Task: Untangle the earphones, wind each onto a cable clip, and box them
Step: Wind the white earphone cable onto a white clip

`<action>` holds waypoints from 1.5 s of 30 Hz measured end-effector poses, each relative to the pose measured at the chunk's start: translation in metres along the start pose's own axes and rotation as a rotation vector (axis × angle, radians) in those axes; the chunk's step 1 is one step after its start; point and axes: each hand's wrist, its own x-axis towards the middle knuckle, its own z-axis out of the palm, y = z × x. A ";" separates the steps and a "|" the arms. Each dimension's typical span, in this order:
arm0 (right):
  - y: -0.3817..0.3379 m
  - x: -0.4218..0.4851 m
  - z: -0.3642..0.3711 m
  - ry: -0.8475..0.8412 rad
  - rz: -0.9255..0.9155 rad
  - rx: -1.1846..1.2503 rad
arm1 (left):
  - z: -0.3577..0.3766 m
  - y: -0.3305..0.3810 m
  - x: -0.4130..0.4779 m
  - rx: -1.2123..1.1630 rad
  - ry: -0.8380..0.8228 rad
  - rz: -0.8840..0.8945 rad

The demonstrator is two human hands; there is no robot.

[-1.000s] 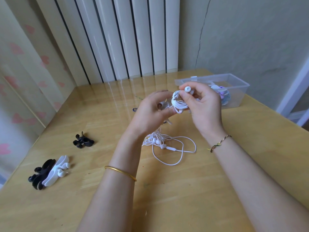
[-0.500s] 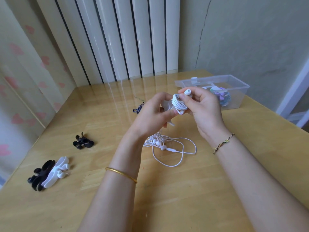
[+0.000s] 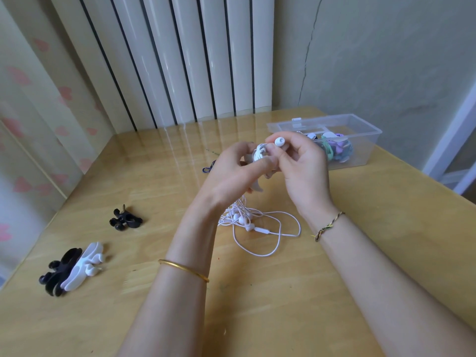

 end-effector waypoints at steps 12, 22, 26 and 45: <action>0.004 0.000 0.000 -0.036 -0.035 -0.093 | 0.005 -0.010 0.002 -0.146 0.081 -0.053; 0.006 0.002 -0.005 -0.104 -0.024 -0.028 | 0.003 -0.013 0.005 -0.204 0.117 -0.039; 0.008 0.003 -0.005 -0.082 -0.048 -0.075 | 0.008 -0.009 0.004 -0.174 0.112 -0.068; 0.006 0.002 -0.008 -0.131 -0.054 -0.024 | 0.001 -0.008 0.006 -0.367 0.069 -0.086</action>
